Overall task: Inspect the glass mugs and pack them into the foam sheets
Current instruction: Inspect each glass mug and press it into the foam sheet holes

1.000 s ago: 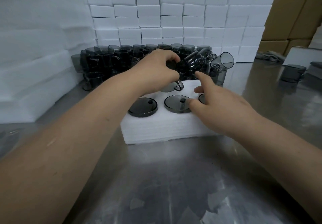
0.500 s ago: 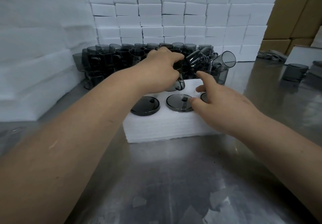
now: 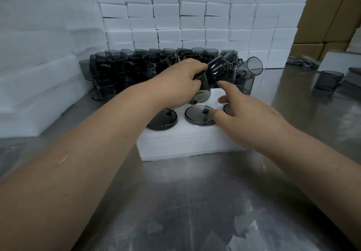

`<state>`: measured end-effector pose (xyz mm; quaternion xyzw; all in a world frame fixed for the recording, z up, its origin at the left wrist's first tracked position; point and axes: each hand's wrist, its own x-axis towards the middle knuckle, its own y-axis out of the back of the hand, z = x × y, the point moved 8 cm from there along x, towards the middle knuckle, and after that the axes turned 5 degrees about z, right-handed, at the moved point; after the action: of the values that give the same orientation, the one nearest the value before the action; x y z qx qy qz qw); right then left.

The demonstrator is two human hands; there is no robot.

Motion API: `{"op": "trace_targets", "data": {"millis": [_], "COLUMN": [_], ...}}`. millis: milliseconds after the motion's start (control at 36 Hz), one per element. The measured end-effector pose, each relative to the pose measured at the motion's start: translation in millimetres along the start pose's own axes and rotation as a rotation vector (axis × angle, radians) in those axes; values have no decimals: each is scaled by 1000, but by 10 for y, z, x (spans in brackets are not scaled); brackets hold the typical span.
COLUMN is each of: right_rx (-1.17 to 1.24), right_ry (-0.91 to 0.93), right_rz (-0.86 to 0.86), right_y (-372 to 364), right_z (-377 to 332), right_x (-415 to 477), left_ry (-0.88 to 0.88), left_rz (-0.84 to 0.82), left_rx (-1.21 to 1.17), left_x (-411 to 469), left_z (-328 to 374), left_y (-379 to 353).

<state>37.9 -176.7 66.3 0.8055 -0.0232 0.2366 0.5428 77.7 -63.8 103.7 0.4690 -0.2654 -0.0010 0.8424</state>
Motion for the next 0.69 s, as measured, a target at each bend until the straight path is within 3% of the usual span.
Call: {"op": "trace_targets", "data": {"millis": [278,695], "right_rx": [6,6], "right_ry": [-5,-10], "right_rz": [1,-14], "right_y": [2,5], "right_z": [7,1], "right_x": [-1,-13], "left_ry": [125,102], "left_rz": [2,-12], "left_rx": [-119,-100], "left_x": [-30,-57], "left_z": [-104,-194], "left_y": [-3,-11]}}
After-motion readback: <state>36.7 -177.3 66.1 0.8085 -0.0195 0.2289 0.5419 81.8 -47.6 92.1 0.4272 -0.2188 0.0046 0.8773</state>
